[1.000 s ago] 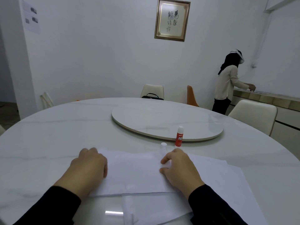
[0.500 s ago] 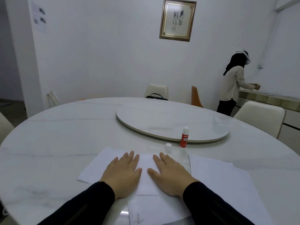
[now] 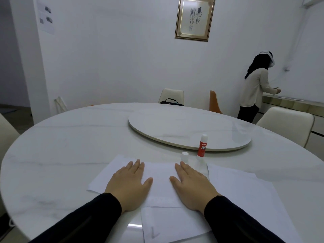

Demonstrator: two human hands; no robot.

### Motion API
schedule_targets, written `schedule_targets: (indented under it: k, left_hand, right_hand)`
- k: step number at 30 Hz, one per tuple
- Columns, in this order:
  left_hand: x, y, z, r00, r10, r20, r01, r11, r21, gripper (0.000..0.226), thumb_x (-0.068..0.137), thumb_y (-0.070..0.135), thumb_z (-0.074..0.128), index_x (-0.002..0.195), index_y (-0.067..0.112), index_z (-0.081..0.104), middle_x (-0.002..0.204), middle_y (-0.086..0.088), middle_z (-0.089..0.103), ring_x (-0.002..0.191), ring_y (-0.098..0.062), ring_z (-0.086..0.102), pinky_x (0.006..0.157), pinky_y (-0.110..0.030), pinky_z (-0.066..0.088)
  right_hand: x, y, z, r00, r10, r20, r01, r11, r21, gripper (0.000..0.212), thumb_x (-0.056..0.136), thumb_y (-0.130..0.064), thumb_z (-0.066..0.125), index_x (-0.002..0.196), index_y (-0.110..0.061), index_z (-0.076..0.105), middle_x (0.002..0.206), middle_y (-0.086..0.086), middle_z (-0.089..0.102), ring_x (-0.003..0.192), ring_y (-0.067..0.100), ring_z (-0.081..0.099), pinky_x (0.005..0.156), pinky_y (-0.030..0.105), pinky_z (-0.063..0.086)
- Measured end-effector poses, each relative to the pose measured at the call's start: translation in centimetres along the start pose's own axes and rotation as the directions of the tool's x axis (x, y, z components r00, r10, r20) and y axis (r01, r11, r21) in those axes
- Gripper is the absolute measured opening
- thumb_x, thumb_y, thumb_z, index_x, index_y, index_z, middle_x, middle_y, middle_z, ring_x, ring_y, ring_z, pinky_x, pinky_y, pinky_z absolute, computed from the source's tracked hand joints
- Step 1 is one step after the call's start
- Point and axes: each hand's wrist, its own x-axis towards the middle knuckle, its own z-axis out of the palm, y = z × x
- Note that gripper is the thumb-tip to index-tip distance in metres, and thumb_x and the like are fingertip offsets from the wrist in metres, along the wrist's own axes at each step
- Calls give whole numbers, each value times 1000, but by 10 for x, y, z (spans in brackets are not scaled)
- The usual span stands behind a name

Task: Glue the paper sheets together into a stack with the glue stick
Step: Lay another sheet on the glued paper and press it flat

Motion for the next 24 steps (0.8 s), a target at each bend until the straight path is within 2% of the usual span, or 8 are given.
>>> schedule_targets:
  k: [5,11,15,17,19,20,24]
  left_hand:
    - [0,-5,-4,1000,11,16,-11,1000,3,60,96,48,17,150,25,2,159,8,-5,146,-8,-5,117,-28,2]
    - [-2,-7,0,998,-68,-8,69,997,18,66,93,53,18,150,24,1,160,3,-6,146,-12,-7,119,-35,-3]
    - [0,-6,2,997,-72,-23,73,997,19,68,92,53,18,150,22,1,160,3,-5,146,-12,-6,119,-35,-2]
    - [0,-7,3,997,-73,-30,74,997,14,68,92,53,18,150,22,1,160,3,-5,146,-12,-7,119,-36,-3]
    - [0,-6,3,997,-75,-37,75,997,10,68,92,53,18,150,22,1,160,4,-6,146,-12,-9,119,-36,-3]
    - [0,-6,3,996,-75,-40,75,997,9,68,92,52,18,150,22,0,160,4,-7,146,-12,-10,119,-36,-4]
    - [-1,-5,2,995,-86,-55,85,996,-14,69,92,53,19,150,21,-2,159,4,-12,145,-11,-14,119,-35,-5]
  right_hand:
    - [-1,0,-1,998,44,-43,-42,999,29,66,94,-54,24,152,-23,15,161,-5,11,146,8,10,117,31,9]
    - [1,0,-12,985,127,-118,-96,965,244,67,84,-52,53,144,-29,33,146,-9,43,134,15,37,109,32,25]
    - [5,0,-16,970,200,-141,-117,886,448,73,73,-38,71,139,-30,41,129,-4,54,118,16,49,105,32,38]
    - [4,0,-16,964,221,-148,-108,833,543,74,70,-30,77,136,-30,43,116,-8,54,103,11,53,89,21,44]
    - [5,-1,-16,954,226,-196,-64,795,603,74,66,-20,81,131,-29,46,104,-12,52,89,3,51,70,8,38]
    - [5,-2,-15,945,226,-237,-35,789,614,75,64,-15,82,129,-29,47,103,-11,51,87,1,50,66,7,36]
    - [4,-3,-17,885,288,-367,31,749,662,73,62,-1,80,124,-25,51,115,-5,48,96,13,53,78,18,40]
